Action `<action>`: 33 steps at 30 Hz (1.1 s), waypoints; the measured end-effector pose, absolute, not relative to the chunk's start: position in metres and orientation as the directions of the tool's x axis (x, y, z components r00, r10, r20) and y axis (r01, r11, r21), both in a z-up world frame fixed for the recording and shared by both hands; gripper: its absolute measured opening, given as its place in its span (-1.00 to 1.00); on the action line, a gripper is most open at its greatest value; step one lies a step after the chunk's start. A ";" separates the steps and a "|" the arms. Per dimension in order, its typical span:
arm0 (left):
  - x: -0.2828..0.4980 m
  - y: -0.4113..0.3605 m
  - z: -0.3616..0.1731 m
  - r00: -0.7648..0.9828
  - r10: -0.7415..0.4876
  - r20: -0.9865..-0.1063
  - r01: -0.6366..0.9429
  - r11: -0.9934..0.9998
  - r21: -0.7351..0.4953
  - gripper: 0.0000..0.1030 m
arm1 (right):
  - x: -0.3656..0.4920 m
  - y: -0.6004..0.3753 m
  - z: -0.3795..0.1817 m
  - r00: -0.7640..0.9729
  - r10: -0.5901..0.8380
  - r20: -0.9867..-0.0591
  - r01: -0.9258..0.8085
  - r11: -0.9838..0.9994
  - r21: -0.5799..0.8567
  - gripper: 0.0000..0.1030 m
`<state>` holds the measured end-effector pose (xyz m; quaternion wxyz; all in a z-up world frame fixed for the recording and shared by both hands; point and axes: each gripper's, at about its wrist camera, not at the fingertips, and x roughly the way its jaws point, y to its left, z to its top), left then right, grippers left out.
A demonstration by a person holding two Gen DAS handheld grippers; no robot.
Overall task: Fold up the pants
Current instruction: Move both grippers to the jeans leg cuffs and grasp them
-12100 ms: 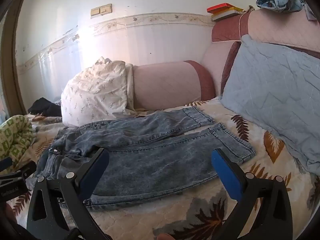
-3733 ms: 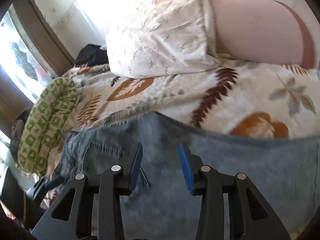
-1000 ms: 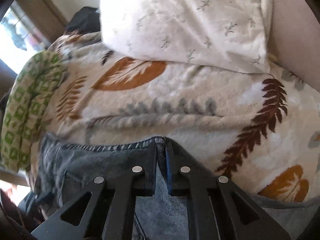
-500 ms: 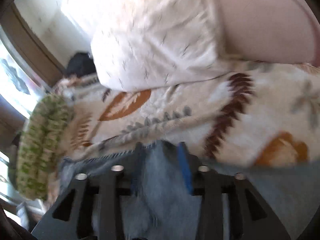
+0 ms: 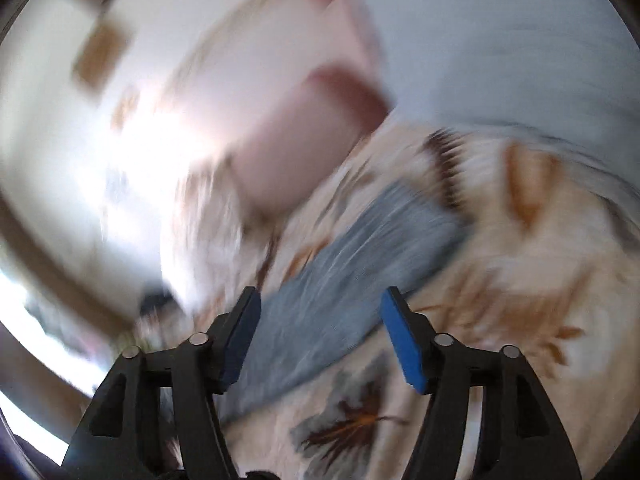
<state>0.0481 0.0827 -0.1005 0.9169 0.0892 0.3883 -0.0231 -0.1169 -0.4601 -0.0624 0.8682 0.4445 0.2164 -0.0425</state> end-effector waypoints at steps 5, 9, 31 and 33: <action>0.048 0.089 -0.100 0.682 0.017 -0.731 0.105 0.987 0.121 0.52 | -0.134 -0.498 -0.089 0.926 0.118 -0.358 0.271 0.453 0.850 0.29; 0.033 0.076 -0.082 0.703 0.029 -0.711 0.122 0.979 0.161 0.51 | -0.130 -0.505 -0.099 0.928 0.122 -0.352 0.277 0.407 0.871 0.29; 0.167 -0.207 0.007 0.446 -0.297 -0.844 0.596 0.802 0.034 0.59 | -0.043 -0.497 -0.134 0.833 0.404 -0.380 0.277 0.290 0.916 0.29; 0.177 -0.226 -0.003 0.427 -0.303 -0.852 0.616 0.787 0.029 0.59 | -0.038 -0.497 -0.138 0.817 0.409 -0.407 0.305 0.292 0.907 0.29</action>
